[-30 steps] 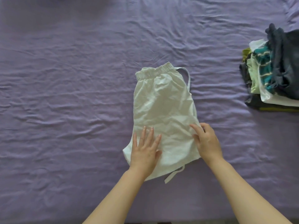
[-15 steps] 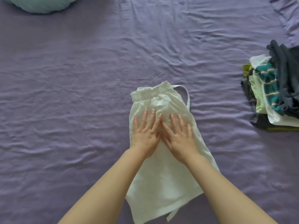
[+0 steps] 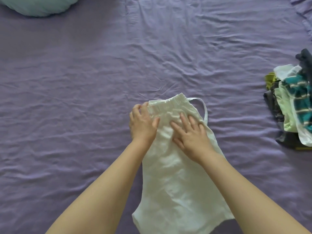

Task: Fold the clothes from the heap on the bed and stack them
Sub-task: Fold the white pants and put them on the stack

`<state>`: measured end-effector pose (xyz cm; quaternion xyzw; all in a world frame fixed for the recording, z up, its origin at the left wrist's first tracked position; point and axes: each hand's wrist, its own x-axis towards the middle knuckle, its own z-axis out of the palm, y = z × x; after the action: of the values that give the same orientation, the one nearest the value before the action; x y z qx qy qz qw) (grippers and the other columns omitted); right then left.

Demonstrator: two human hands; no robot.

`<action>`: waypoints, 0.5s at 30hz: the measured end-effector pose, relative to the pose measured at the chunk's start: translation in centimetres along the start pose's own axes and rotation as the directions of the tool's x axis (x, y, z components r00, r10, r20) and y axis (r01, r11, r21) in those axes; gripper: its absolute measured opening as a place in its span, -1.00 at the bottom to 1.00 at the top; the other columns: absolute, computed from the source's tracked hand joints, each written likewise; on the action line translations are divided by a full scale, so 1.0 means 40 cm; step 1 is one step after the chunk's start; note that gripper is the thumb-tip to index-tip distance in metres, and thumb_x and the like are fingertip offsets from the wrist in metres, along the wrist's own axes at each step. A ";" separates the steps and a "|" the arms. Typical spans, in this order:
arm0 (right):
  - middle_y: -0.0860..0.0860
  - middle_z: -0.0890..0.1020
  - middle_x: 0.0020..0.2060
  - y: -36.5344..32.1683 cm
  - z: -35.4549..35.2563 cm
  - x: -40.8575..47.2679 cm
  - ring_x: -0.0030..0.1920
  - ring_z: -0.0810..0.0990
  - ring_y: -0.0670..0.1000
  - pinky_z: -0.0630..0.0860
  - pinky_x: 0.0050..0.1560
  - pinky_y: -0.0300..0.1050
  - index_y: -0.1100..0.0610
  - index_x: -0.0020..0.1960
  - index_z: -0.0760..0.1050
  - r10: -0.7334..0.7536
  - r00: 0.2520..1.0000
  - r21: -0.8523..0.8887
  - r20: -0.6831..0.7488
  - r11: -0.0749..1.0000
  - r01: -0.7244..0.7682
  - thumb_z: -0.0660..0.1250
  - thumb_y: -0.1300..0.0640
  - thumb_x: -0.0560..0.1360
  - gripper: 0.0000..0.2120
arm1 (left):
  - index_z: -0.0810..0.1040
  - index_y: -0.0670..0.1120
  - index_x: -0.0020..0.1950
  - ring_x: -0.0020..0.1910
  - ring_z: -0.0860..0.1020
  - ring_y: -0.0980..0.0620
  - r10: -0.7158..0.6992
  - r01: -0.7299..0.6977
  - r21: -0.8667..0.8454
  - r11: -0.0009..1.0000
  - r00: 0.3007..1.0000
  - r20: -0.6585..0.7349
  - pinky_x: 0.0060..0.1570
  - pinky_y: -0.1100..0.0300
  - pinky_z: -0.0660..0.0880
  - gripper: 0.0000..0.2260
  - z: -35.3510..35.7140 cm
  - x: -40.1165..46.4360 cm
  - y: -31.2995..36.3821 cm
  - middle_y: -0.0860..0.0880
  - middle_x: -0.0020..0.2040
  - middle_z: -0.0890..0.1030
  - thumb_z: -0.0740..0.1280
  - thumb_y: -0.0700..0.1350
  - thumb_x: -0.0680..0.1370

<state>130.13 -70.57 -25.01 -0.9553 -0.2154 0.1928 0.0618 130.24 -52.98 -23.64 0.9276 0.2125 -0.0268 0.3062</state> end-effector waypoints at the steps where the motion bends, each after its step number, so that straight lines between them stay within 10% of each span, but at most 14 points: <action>1: 0.00 -0.20 0.54 0.003 0.008 0.012 0.53 -0.14 0.12 -0.03 0.44 0.16 -0.21 0.51 -0.06 0.010 0.997 -0.026 0.081 1.000 -0.008 0.06 -0.18 0.58 -0.45 | 0.19 -0.11 0.51 0.35 0.34 -0.14 -0.130 0.141 -0.174 0.975 0.989 0.070 0.28 0.09 0.28 -0.34 -0.001 0.021 0.008 -0.18 0.40 0.33 0.42 -0.04 0.49; 6: 0.01 -0.12 0.55 0.009 -0.021 0.029 0.53 -0.08 0.12 0.00 0.46 0.15 -0.16 0.52 0.01 -0.007 0.990 0.038 0.140 0.999 0.001 0.16 -0.07 0.57 -0.43 | 0.27 -0.18 0.47 0.23 0.51 -0.11 -0.398 0.581 -0.583 0.568 0.814 0.424 0.25 0.00 0.46 -0.30 -0.029 0.104 0.049 -0.11 0.31 0.47 0.51 -0.10 0.42; 10: 0.03 0.08 0.53 0.029 -0.122 0.011 0.52 0.01 0.08 0.05 0.44 0.06 -0.05 0.52 0.05 0.004 0.961 0.245 -0.276 0.967 0.067 0.37 0.15 0.45 -0.24 | 0.60 -0.16 0.00 -0.25 0.62 0.00 -0.130 0.457 -0.670 0.586 0.868 0.478 -0.19 0.17 0.58 -0.84 -0.073 0.075 0.091 -0.07 -0.19 0.65 0.45 -0.30 0.45; 15: -0.12 -0.09 0.54 0.046 -0.251 0.001 0.51 -0.29 0.00 -0.13 0.47 0.11 -0.25 0.45 -0.24 -0.183 0.977 0.067 -0.108 0.979 0.190 0.44 0.03 0.40 -0.03 | 0.60 -0.10 0.02 -0.31 0.57 0.18 0.148 0.274 -0.686 0.674 0.860 0.488 -0.25 0.32 0.53 -0.78 -0.139 -0.041 0.123 0.04 -0.22 0.62 0.45 -0.33 0.44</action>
<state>134.84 -72.57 -16.16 -0.9364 -0.2932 0.1453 0.1271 130.30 -53.92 -16.08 0.6753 0.1499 -0.1923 0.6961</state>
